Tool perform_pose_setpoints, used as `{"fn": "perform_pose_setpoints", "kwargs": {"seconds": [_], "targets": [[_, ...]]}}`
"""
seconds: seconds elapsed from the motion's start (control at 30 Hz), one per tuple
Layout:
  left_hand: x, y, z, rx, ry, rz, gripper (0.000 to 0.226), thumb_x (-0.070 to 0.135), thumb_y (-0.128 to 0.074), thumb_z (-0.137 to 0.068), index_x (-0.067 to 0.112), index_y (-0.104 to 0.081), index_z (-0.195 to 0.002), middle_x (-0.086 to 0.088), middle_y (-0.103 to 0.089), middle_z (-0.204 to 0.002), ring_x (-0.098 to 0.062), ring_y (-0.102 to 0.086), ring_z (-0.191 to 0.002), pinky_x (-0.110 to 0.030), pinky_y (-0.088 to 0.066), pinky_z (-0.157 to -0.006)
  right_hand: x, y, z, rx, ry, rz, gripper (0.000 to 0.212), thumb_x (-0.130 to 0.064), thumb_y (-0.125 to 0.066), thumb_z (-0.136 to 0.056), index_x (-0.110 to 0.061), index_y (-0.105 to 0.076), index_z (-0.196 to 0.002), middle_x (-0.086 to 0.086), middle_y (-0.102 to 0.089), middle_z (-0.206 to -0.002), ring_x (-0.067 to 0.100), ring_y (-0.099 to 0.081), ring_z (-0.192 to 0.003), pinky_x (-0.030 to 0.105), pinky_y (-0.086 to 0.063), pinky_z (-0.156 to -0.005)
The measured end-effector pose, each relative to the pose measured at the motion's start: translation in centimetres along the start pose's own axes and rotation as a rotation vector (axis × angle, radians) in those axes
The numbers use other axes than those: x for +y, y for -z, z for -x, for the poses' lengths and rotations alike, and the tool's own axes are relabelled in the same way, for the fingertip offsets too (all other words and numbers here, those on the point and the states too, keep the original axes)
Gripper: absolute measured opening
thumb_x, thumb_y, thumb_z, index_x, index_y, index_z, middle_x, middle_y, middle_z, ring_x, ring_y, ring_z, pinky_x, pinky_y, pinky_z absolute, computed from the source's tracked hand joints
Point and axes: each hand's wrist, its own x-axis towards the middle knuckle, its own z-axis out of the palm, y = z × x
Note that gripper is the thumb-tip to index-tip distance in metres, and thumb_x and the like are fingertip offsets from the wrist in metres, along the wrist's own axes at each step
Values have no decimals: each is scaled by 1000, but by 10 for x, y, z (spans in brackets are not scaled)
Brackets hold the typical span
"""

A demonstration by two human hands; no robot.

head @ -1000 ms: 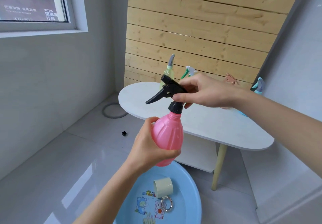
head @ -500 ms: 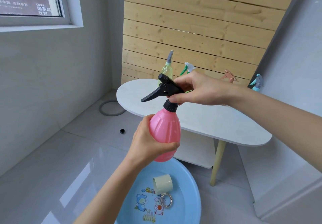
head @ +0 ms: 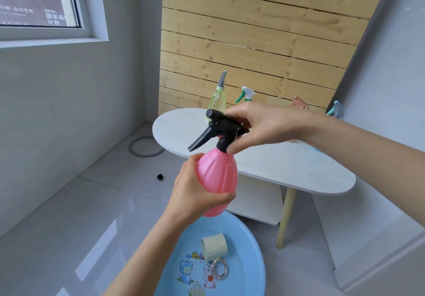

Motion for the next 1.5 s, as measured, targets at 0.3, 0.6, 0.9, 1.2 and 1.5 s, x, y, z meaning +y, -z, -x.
{"fn": "perform_pose_setpoints", "kwargs": {"seconds": [0.3,0.6,0.9,1.2,1.5], "targets": [[4,-1,3,11,-7,7,82,31,-90,-52,38,-40,-118,11,-51,-112,-7,-54,-98,-21,-49,-68,-5,2,0,98,-139,212,44,-50,-77,-71,-18,-61,-95,-6,-68,-79,1,-57,-66,18,-45,-65],[-1,2,2,1,16,14,81,34,-90,-53,38,-41,-117,10,-52,-110,-10,-55,-97,-31,-54,-76,2,14,7,97,-12,-55,52,-1,-46,-98,-33,-45,-139,-10,-58,-133,1,-57,-116,27,-46,-100],[-2,1,4,-19,34,6,81,33,-90,-53,39,-40,-117,12,-53,-109,-9,-56,-96,-31,-54,-75,5,10,4,76,-55,-128,55,-2,-64,-86,-33,-49,-129,-1,-55,-118,13,-71,-91,32,-57,-85],[-1,4,4,-24,32,15,84,34,-91,-51,37,-41,-120,11,-53,-111,-10,-56,-98,-34,-55,-76,5,3,3,318,-49,251,70,-43,-88,-57,-21,-48,-109,-7,-57,-117,13,-52,-112,36,-43,-95],[-1,6,-1,20,58,40,90,48,-80,-39,37,-41,-120,10,-54,-111,-12,-57,-98,-36,-56,-75,-8,4,12,212,-91,110,35,-42,-75,-77,-23,-63,-105,-6,-73,-78,0,-65,-71,19,-49,-73]]}}
